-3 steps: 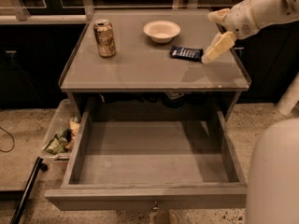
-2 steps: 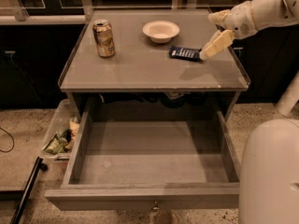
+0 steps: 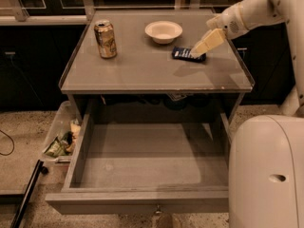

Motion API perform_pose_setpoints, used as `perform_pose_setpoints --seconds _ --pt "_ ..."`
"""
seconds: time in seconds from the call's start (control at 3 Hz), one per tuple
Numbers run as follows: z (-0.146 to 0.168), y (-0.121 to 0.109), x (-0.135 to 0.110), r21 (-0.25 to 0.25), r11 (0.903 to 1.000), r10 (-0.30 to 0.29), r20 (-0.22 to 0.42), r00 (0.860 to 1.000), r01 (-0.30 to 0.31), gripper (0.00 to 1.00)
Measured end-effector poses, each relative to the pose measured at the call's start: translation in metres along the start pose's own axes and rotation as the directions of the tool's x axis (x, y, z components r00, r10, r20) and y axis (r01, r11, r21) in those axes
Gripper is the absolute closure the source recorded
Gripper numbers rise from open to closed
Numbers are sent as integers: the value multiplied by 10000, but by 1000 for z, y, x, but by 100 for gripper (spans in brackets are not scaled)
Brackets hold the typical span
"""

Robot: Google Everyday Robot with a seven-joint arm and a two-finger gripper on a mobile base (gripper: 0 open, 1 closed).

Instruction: Place rxbar blueberry into top drawer

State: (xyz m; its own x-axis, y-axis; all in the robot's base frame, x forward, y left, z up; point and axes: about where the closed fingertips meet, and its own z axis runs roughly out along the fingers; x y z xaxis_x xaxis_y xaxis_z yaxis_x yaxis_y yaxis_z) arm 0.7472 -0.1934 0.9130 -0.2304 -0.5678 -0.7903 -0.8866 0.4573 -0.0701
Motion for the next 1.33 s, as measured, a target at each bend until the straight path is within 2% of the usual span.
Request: perform_pose_setpoints --seconds 0.33,0.67,1.0,1.33 --pt "23 -4 8 118 9995 311 -962 9949 -301 0" --pt "36 -11 16 362 9993 82 -1809 9835 -17 0" --pt "46 -18 36 492 9988 99 -2459 9692 23 0" --pt "50 -22 48 469 9989 147 -2642 9644 -24 0"
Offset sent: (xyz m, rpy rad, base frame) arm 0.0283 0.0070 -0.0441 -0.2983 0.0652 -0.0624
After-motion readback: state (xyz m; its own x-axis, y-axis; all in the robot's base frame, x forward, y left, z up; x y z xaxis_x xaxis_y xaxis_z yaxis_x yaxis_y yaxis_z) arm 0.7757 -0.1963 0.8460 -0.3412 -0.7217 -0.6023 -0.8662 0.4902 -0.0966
